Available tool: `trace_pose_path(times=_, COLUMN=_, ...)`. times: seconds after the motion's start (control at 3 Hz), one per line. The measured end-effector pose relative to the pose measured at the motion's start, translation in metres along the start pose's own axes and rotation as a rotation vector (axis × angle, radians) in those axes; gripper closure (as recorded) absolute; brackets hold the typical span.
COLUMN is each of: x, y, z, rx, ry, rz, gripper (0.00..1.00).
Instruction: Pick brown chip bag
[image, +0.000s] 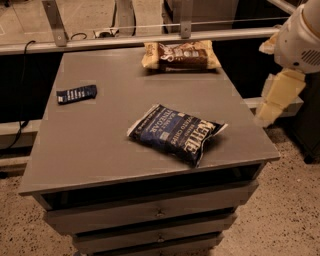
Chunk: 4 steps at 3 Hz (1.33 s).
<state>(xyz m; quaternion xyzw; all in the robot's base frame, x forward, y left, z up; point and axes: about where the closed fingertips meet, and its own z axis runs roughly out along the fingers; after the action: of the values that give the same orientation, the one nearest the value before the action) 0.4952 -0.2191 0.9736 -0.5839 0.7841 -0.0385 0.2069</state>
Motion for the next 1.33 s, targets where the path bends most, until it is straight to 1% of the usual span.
trace_pose_path(times=0.33, x=-0.009, y=-0.056, z=0.028, rx=0.058, ry=-0.073, rz=0.041, gripper=0.00)
trace_pose_path(times=0.67, x=-0.033, y=-0.108, z=0.064, rx=0.077, ry=-0.172, rz=0.093, gripper=0.00)
trace_pose_path(times=1.0, x=-0.066, y=-0.148, z=0.101, rx=0.078, ry=-0.277, rz=0.153, gripper=0.00)
trace_pose_path(times=1.33, x=-0.089, y=-0.177, z=0.131, rx=0.103, ry=-0.342, rz=0.215, gripper=0.00)
